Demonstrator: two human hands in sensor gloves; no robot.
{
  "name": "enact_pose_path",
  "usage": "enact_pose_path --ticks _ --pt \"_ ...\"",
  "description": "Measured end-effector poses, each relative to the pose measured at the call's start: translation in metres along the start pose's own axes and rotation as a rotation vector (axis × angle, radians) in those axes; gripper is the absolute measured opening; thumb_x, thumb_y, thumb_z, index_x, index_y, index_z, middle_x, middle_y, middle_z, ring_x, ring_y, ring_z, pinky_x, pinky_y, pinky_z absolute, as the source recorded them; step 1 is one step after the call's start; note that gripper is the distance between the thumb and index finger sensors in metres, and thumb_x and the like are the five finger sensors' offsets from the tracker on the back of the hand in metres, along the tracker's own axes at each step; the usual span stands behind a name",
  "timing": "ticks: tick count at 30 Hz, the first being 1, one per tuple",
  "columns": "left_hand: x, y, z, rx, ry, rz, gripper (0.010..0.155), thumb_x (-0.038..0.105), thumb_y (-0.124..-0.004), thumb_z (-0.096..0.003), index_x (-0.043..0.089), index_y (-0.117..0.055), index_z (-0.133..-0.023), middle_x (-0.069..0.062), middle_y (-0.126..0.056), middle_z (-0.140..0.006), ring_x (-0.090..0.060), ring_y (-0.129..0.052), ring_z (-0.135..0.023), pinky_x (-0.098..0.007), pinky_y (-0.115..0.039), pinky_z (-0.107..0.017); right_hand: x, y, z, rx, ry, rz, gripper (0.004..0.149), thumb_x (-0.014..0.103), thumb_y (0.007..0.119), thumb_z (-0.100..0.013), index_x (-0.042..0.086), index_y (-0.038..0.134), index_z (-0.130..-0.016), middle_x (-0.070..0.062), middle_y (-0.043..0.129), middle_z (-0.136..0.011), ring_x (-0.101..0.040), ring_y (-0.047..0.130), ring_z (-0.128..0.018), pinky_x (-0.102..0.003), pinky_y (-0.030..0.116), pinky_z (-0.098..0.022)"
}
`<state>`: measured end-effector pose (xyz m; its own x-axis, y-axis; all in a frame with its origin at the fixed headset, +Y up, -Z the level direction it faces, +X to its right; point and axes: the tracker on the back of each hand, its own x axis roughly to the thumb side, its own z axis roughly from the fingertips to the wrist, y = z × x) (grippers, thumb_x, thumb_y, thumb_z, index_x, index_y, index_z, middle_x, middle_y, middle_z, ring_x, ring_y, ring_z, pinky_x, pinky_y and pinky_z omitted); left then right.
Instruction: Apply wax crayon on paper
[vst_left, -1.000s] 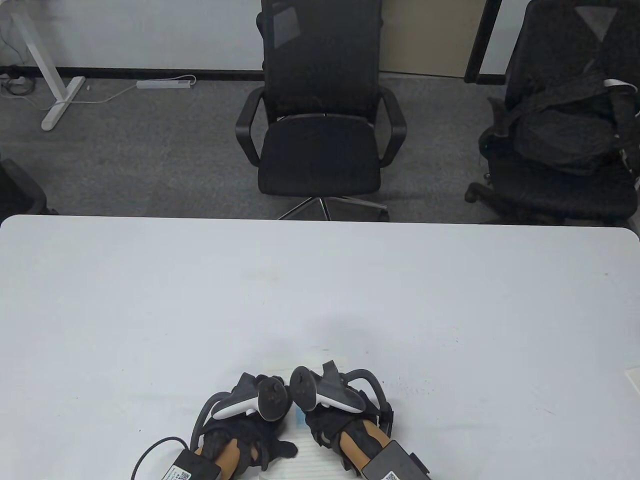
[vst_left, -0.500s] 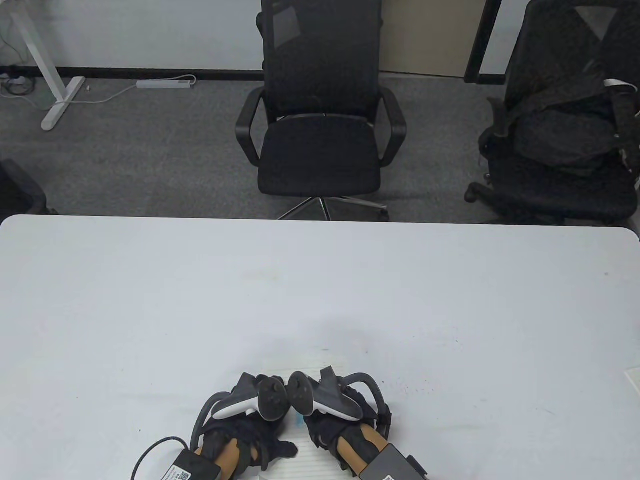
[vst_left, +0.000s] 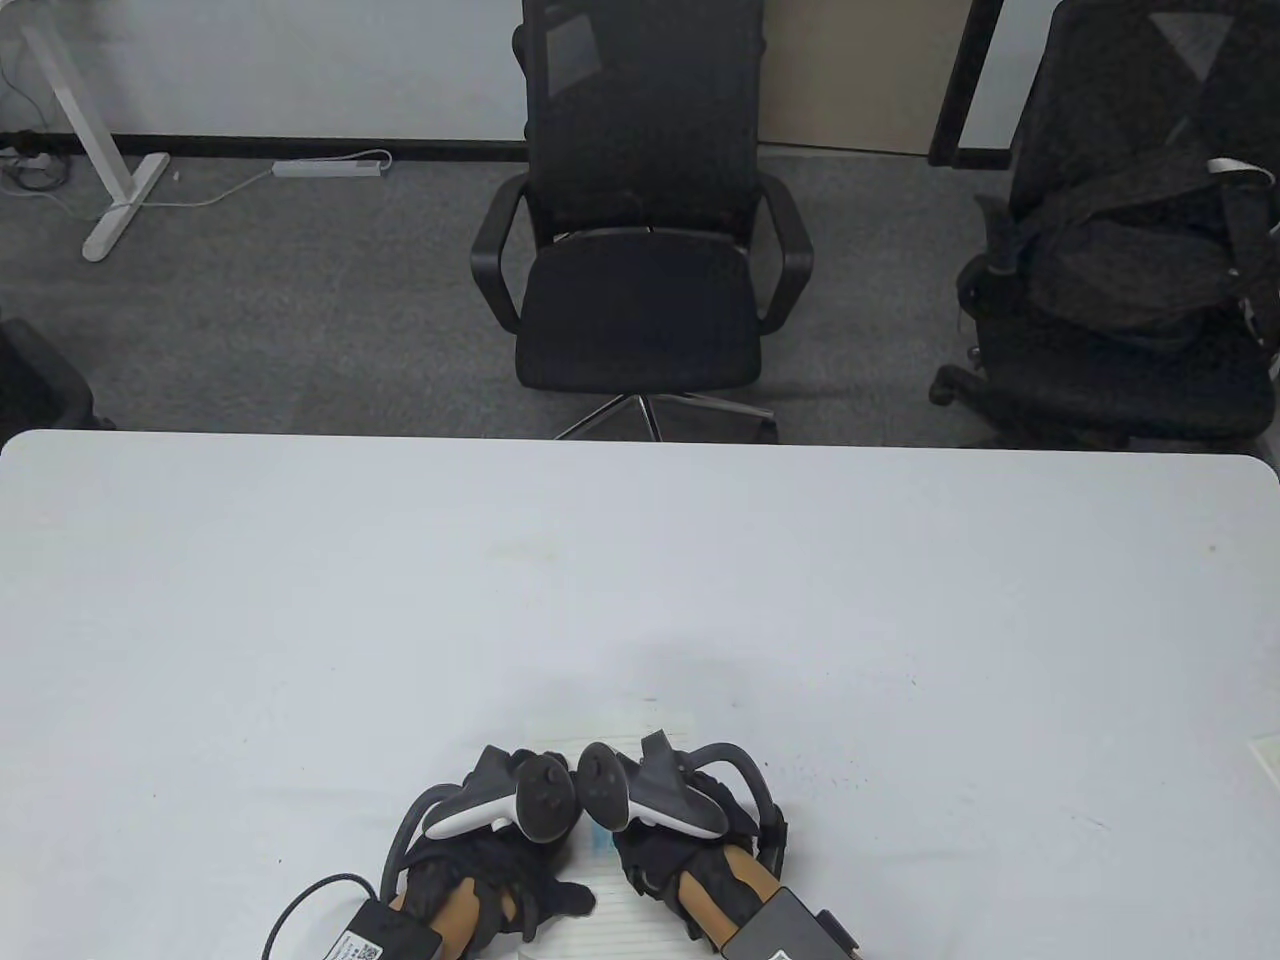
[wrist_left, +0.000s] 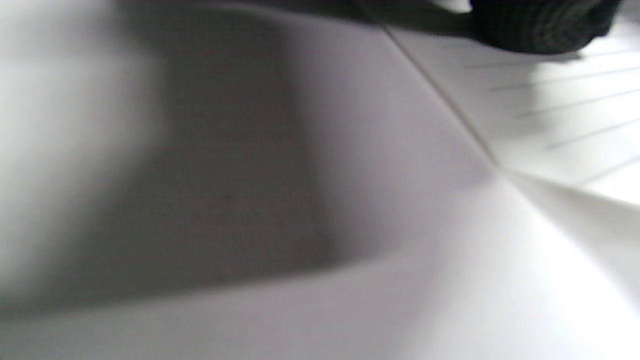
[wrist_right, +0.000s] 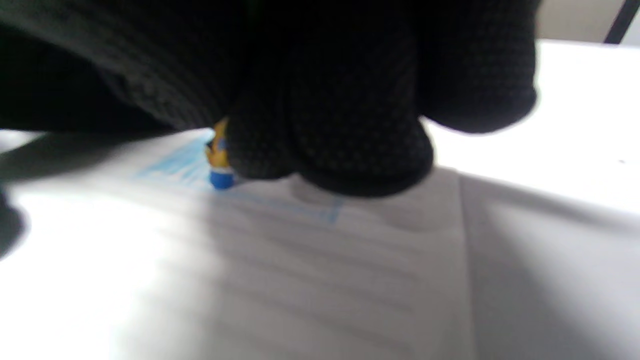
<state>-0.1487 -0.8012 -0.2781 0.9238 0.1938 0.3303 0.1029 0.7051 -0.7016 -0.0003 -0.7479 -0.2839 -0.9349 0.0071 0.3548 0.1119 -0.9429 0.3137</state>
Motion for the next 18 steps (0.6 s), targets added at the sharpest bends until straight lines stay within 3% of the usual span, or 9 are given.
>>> enact_pose_path --ticks 7,10,12,15,17,18 --pt "0.0000 0.0000 0.0000 0.000 0.000 -0.001 0.104 0.077 -0.069 -0.0394 0.037 0.002 -0.105 0.007 0.015 -0.106 -0.026 0.009 -0.105 -0.063 -0.010 -0.073 -0.0026 0.0028 -0.0002 -0.206 0.063 0.021 0.041 0.038 0.084 -0.037 0.027 0.089 -0.075 -0.003 0.100 -0.057 -0.016 0.102 -0.034 -0.039 0.090 -0.038" --pt "0.0001 -0.0001 0.0001 0.001 0.001 0.000 0.104 0.077 -0.069 -0.0393 0.037 0.002 -0.105 0.007 0.015 -0.106 -0.026 0.009 -0.105 -0.063 -0.010 -0.073 -0.0027 0.0006 -0.0002 -0.126 0.029 0.023 0.041 0.038 0.085 -0.037 0.027 0.089 -0.075 -0.004 0.100 -0.057 -0.017 0.102 -0.035 -0.040 0.090 -0.038" --pt "0.0001 0.0000 0.0000 0.000 0.001 0.000 0.104 0.077 -0.069 -0.0394 0.037 0.002 -0.105 0.007 0.015 -0.106 -0.026 0.009 -0.105 -0.063 -0.010 -0.073 -0.0038 -0.0005 -0.0012 0.014 0.003 -0.009 0.040 0.038 0.084 -0.038 0.027 0.088 -0.076 -0.003 0.100 -0.058 -0.016 0.102 -0.036 -0.040 0.089 -0.039" --pt "0.0000 0.0000 0.0000 -0.001 0.000 -0.001 0.104 0.077 -0.069 -0.0394 0.037 0.002 -0.105 0.007 0.015 -0.106 -0.025 0.009 -0.105 -0.063 -0.010 -0.073 -0.0061 0.0003 -0.0025 -0.056 0.029 -0.027 0.040 0.038 0.084 -0.037 0.027 0.089 -0.076 -0.003 0.100 -0.058 -0.017 0.102 -0.036 -0.040 0.089 -0.039" --pt "0.0002 0.0001 0.0001 -0.002 0.001 -0.002 0.104 0.077 -0.069 -0.0393 0.037 0.002 -0.104 0.007 0.015 -0.106 -0.026 0.009 -0.105 -0.063 -0.010 -0.073 -0.0077 0.0027 -0.0042 -0.216 0.075 -0.019 0.041 0.038 0.084 -0.037 0.027 0.089 -0.076 -0.003 0.100 -0.058 -0.016 0.102 -0.035 -0.039 0.090 -0.038" --pt "0.0002 0.0001 0.0001 -0.002 0.001 -0.002 0.104 0.077 -0.069 -0.0392 0.037 0.002 -0.104 0.007 0.015 -0.106 -0.026 0.009 -0.105 -0.063 -0.010 -0.073 -0.0081 0.0028 -0.0047 -0.233 0.079 -0.017 0.041 0.038 0.084 -0.037 0.028 0.089 -0.076 -0.003 0.100 -0.058 -0.016 0.102 -0.035 -0.039 0.090 -0.037"
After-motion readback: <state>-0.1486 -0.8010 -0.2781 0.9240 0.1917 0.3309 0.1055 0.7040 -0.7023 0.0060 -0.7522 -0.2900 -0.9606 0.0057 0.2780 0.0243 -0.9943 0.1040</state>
